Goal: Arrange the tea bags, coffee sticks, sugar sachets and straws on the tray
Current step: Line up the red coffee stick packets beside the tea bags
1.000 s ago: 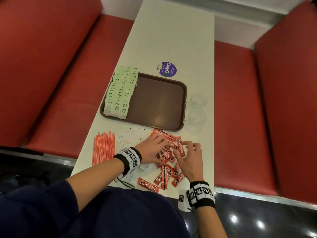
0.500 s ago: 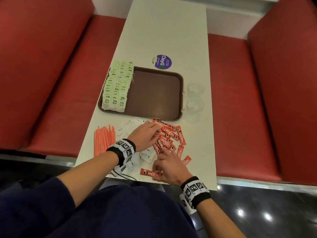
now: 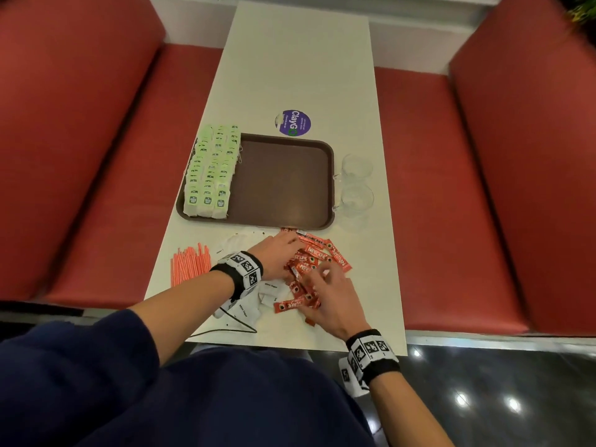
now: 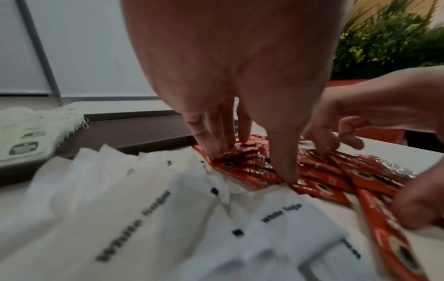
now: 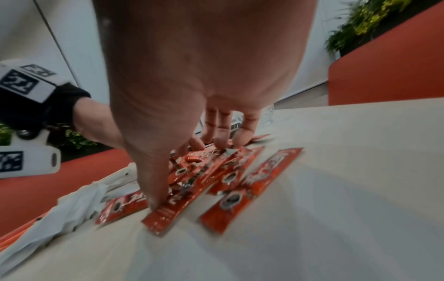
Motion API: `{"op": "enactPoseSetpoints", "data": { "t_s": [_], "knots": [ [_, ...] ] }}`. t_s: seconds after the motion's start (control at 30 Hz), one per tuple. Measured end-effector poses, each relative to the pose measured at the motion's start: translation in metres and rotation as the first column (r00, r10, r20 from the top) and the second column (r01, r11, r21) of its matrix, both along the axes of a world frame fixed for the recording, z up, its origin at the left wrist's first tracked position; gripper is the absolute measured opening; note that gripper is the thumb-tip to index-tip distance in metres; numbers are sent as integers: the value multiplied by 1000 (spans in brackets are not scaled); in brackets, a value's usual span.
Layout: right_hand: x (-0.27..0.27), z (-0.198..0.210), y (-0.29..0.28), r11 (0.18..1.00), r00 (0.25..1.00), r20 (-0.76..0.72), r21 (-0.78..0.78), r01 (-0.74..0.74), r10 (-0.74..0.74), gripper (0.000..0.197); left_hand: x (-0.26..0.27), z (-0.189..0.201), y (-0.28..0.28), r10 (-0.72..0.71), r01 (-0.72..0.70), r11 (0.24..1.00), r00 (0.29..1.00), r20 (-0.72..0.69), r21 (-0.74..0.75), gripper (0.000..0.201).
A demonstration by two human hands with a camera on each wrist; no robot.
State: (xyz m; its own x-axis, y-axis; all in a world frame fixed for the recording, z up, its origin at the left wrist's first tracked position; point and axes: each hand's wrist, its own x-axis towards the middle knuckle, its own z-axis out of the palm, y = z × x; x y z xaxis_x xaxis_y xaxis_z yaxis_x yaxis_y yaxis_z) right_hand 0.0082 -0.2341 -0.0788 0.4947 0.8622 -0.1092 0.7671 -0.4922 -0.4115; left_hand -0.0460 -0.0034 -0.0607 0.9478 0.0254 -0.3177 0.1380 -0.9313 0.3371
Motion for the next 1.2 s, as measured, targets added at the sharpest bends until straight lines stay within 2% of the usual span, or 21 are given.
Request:
{"op": "enactPoseSetpoints", "data": {
  "t_s": [0.13,0.2,0.27,0.37,0.43,0.57,0.67,0.97,1.1,1.2],
  "knots": [
    [20,3,12,980,989,18,-134,149,-148,121,4,3,-9,30,-28,999,997,74,-33,68],
    [33,4,20,974,991,16,-182,134,-133,136,1,5,-12,69,-64,997,990,121,-46,64],
    [46,3,30,974,996,31,-210,91,-87,137,-9,5,-13,141,-129,989,974,178,-76,56],
    [58,0,42,972,995,94,-235,-7,30,128,-30,-3,-12,246,-229,968,940,238,-98,46],
    [60,-4,47,968,981,159,-241,-73,113,114,-44,-10,-10,274,-254,961,927,255,-111,45],
    [60,-12,47,963,941,275,-232,-135,198,80,-59,-19,-8,235,-218,971,938,254,-93,38],
    [59,-16,45,962,912,342,-225,-155,227,62,-59,-16,-7,213,-208,977,944,252,-45,29],
    [57,-20,47,997,966,255,-68,-27,43,16,-58,-7,1,181,-183,983,940,289,-21,19],
    [60,-3,56,999,975,216,15,47,-49,13,-54,1,7,197,-188,980,928,317,-59,14],
    [60,3,59,997,982,173,-8,78,-75,17,-47,13,10,247,-212,968,903,352,-136,9]
  ]
}}
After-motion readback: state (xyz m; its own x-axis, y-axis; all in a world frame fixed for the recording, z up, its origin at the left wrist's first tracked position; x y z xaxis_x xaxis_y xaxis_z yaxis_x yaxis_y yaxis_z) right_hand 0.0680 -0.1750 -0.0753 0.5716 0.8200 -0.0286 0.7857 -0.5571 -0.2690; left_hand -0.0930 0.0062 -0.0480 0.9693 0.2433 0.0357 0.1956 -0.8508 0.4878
